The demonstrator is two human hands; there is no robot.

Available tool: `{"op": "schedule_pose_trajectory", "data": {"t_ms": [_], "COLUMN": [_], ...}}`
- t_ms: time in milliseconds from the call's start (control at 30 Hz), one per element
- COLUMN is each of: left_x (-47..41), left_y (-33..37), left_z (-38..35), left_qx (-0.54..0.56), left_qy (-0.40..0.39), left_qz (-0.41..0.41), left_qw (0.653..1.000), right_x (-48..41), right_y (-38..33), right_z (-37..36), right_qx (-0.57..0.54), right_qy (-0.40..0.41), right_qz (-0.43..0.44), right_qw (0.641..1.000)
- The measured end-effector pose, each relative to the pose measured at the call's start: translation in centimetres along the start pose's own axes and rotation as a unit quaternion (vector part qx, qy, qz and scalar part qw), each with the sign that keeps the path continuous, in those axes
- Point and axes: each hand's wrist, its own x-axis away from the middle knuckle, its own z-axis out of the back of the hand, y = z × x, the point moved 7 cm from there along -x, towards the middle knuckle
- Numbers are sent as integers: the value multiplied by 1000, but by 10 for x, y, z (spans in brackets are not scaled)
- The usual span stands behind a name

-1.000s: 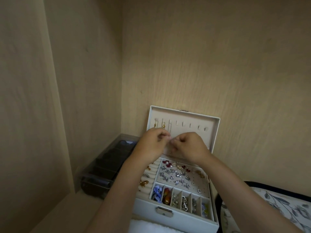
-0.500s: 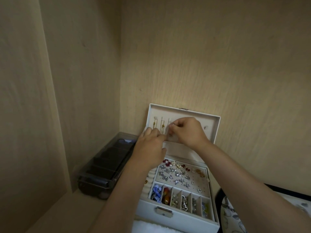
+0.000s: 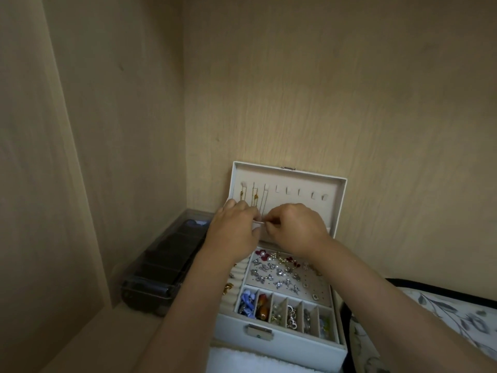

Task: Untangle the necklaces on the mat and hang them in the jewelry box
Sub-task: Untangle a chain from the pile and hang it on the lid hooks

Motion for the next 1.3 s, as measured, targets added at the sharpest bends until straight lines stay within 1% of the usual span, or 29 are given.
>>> {"op": "schedule_pose_trajectory", "data": {"t_ms": [133, 233, 300, 400, 500, 600, 700, 800, 900, 1000, 1100, 1167, 1233, 1300], "left_x": [-1, 0, 4, 15, 25, 32, 39, 52, 64, 70, 72, 73, 72, 73], "left_y": [19, 49, 74, 109, 139, 164, 191, 219, 234, 239, 252, 257, 255, 251], "left_z": [2, 5, 4, -5, -26, -47, -73, -101, -123, -130, -130, -130, -133, -135], "left_qx": [9, 38, 40, 68, 90, 101, 97, 91, 82, 74, 124, 166, 172, 147], "left_qy": [2, -2, -7, -30, -72, -106, -169, -246, -276, -265, -249, -238, -199, -158], "left_qz": [-20, -46, -73, -101, -113, -106, -102, -104, -116, -122, -144, -130, -108, -103], "left_qw": [1000, 998, 996, 992, 987, 984, 975, 959, 951, 954, 950, 948, 959, 971], "right_x": [18, 42, 65, 104, 141, 168, 187, 199, 210, 221, 232, 241, 249, 254], "right_y": [16, 47, 75, 122, 163, 185, 190, 185, 190, 204, 222, 232, 236, 236], "right_z": [26, 45, 51, 53, 45, 34, 22, 8, 4, 10, 25, 35, 44, 47], "right_qx": [-46, -104, -125, -117, -121, -126, -82, 7, 11, 10, 31, 43, 54, 53], "right_qy": [24, 31, 13, -26, -91, -118, -113, -102, -110, -126, -125, -118, -101, -76], "right_qz": [8, -16, -43, -94, -137, -155, -136, -62, -40, -34, -54, -86, -108, -118], "right_qw": [999, 994, 991, 988, 979, 973, 981, 993, 993, 991, 990, 988, 987, 989]}}
